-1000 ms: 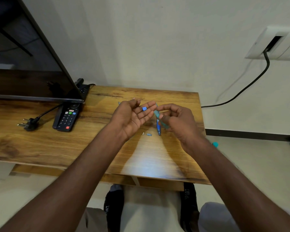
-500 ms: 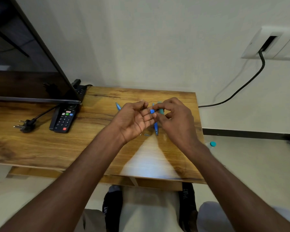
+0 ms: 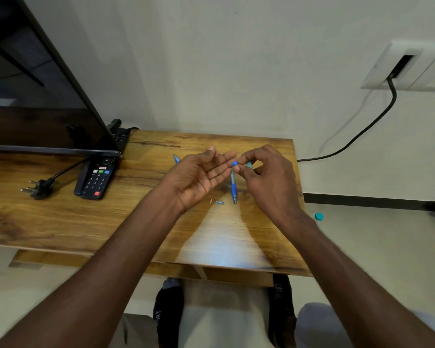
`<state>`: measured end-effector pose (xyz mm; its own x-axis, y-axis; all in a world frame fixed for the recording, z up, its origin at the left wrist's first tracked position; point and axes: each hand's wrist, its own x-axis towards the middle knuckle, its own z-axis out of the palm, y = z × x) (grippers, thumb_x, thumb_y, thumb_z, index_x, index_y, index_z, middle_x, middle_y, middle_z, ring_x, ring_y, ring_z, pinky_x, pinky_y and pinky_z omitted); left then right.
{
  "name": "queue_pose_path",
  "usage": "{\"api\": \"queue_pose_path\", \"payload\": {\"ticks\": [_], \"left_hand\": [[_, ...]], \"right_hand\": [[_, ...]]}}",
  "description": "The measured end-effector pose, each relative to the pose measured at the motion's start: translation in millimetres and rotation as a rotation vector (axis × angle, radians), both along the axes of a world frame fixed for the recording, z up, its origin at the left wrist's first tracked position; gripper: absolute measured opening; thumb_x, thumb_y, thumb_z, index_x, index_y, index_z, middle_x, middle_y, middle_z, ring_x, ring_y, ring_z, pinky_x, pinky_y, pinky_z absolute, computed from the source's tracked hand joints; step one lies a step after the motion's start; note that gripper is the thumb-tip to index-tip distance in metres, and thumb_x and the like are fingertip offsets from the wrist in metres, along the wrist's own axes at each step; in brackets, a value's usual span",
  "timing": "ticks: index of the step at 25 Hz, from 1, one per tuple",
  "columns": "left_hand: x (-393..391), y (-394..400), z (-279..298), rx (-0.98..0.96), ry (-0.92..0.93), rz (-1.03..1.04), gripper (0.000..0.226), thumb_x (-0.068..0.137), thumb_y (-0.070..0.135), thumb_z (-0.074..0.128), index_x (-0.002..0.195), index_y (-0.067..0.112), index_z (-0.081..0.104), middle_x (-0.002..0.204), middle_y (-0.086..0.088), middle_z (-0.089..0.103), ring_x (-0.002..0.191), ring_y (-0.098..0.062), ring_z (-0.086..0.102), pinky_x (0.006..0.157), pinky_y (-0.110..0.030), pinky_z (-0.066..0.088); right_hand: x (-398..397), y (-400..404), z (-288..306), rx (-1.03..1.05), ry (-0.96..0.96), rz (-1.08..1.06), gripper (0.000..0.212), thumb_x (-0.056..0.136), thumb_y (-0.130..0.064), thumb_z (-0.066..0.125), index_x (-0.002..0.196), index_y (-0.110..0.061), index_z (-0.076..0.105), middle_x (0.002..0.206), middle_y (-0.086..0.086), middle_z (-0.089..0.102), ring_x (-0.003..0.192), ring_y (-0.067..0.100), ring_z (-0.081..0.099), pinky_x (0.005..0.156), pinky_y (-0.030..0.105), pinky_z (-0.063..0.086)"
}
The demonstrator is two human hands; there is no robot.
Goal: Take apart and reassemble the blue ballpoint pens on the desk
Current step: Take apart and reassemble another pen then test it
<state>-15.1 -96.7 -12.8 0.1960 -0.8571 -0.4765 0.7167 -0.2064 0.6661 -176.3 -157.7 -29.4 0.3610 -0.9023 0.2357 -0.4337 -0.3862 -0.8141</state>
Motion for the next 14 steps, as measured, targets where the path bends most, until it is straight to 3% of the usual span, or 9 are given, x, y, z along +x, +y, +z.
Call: {"api": "queue_pose_path", "payload": {"ticks": [4,8,14], "left_hand": [[9,3,1,0.003,0.058,0.085,0.016,0.106,0.013,0.058,0.093,0.006,0.065,0.117,-0.018,0.078,0.115,-0.028,0.074,0.101,-0.04,0.057],[4,3,2,0.017,0.114,0.093,0.016,0.106,0.012,0.057,0.094,0.006,0.066,0.106,-0.014,0.08,0.1,-0.026,0.08,0.094,-0.038,0.06],[-5,3,-2,0.035,0.208,0.11,0.017,0.105,0.01,0.054,0.093,0.007,0.066,0.078,-0.005,0.071,0.068,-0.018,0.072,0.078,-0.032,0.054]], "right_hand": [[-4,-4,0,0.055,0.017,-0.05,0.008,0.088,-0.032,0.084,0.091,-0.03,0.076,0.098,-0.015,0.068,0.068,0.003,0.056,0.068,0.03,0.048],[-2,-5,0,0.12,-0.011,-0.068,0.008,0.089,-0.032,0.084,0.093,-0.03,0.078,0.099,-0.015,0.07,0.081,0.004,0.063,0.07,0.025,0.045],[-3,-7,0,0.235,-0.081,-0.079,0.007,0.089,-0.03,0.083,0.092,-0.031,0.077,0.098,-0.015,0.072,0.091,0.014,0.074,0.087,0.04,0.06]]}}
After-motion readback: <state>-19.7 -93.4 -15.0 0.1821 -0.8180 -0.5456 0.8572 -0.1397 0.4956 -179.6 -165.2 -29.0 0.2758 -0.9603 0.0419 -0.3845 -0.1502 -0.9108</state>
